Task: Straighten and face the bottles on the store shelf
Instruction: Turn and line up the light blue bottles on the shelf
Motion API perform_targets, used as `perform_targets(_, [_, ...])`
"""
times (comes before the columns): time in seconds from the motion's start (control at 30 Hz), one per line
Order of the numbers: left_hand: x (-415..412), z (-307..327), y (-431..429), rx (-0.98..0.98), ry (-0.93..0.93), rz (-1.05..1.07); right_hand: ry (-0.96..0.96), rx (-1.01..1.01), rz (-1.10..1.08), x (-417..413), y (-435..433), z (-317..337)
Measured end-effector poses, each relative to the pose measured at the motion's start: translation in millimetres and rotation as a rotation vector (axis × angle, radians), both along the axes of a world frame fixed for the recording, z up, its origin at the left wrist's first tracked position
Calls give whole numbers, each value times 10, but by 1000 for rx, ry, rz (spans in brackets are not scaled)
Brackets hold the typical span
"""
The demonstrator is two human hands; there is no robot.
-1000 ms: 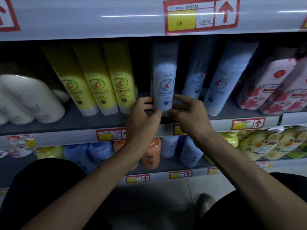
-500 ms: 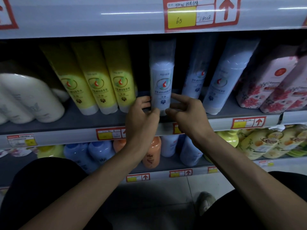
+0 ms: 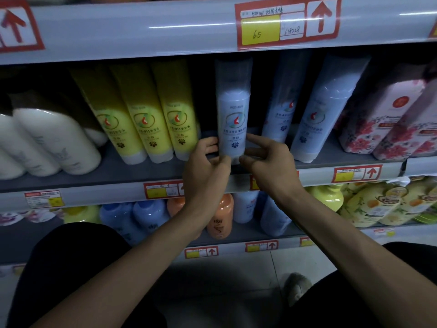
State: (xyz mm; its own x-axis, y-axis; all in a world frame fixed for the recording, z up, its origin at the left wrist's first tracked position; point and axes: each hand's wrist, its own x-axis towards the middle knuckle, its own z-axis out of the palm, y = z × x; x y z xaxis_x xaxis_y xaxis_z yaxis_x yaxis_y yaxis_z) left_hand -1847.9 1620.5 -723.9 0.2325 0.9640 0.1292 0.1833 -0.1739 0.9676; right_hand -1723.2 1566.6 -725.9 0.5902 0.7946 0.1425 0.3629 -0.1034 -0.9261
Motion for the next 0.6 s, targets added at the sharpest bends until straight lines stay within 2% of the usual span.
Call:
perform_targets(0.37, [-49, -37, -38, 107, -1, -23, 21, -37, 47, 32, -60, 22])
perform_targets(0.5, [-58, -31, -119, 191, -54, -3, -37, -50, -37, 113, -159, 51])
perform_targets(0.6, [-18, 6, -251, 252, -75, -84, -80, -39, -104, 218, -257, 79])
